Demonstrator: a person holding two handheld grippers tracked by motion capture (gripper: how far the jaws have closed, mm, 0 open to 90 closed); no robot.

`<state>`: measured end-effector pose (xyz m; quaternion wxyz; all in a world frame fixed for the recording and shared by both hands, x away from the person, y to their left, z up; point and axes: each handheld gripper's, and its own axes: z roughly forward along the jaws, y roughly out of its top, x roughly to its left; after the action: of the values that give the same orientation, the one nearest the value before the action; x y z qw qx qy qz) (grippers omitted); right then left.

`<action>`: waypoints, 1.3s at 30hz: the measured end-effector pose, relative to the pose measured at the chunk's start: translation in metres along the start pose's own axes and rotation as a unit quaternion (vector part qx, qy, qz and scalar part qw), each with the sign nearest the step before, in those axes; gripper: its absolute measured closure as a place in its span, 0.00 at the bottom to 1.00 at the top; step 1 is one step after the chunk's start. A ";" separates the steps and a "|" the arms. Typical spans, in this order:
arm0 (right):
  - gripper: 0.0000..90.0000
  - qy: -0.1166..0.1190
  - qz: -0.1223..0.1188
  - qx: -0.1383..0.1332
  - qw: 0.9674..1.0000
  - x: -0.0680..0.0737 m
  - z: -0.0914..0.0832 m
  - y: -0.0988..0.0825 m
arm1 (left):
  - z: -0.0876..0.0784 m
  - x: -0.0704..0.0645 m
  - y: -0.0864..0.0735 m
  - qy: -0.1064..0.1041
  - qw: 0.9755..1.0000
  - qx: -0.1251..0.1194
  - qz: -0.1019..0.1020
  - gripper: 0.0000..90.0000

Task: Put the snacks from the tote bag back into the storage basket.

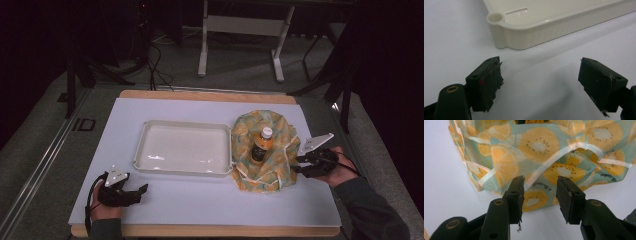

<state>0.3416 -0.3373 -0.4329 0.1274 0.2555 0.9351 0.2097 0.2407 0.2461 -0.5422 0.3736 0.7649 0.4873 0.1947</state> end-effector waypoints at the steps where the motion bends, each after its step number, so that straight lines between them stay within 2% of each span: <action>1: 0.64 -0.001 -0.003 0.001 1.000 0.000 0.000 0.001 | 0.000 0.000 0.000 0.000 1.000 0.000 0.000 0.21; 19: 0.66 0.011 -0.021 0.005 1.000 -0.001 -0.002 0.021 | 0.000 -0.001 0.000 -0.001 1.000 -0.005 0.001 0.21; 28: 0.66 0.016 -0.017 0.006 1.000 -0.002 -0.003 0.027 | -0.001 -0.001 0.000 -0.002 1.000 -0.004 0.003 0.21; 39: 0.65 0.016 -0.028 0.015 0.999 -0.003 -0.002 0.037 | -0.001 -0.001 0.000 -0.002 1.000 -0.004 0.005 0.21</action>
<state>0.3592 -0.3112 -0.4137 0.1146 0.2283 0.9468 0.1956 0.2396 0.2457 -0.5419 0.3767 0.7662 0.4818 0.1975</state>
